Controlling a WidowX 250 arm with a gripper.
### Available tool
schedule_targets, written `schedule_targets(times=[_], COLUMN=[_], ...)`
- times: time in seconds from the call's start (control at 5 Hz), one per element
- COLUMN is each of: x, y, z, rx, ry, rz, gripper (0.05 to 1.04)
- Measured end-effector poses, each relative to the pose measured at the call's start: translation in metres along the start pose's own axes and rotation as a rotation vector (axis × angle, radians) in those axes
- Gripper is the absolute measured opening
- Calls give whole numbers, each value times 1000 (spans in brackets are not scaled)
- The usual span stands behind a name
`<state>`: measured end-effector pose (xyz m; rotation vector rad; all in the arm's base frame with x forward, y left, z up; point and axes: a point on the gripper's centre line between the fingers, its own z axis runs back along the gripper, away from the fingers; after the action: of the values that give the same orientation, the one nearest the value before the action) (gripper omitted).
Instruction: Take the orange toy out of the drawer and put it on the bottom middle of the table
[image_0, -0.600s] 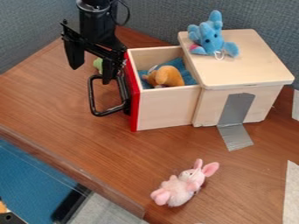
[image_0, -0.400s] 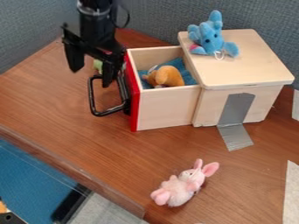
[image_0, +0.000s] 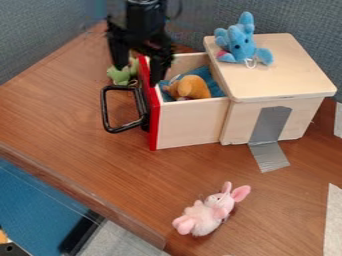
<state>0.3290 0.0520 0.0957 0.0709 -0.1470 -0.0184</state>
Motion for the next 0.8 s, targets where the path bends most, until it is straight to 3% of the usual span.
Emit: schedule_targets(times=[0.4, 0.8], x=[24, 50], y=[-10, -40], z=[16, -2], rx=[-5, -8], ry=[-75, -79], rz=[-21, -95], gripper=[1000, 1000])
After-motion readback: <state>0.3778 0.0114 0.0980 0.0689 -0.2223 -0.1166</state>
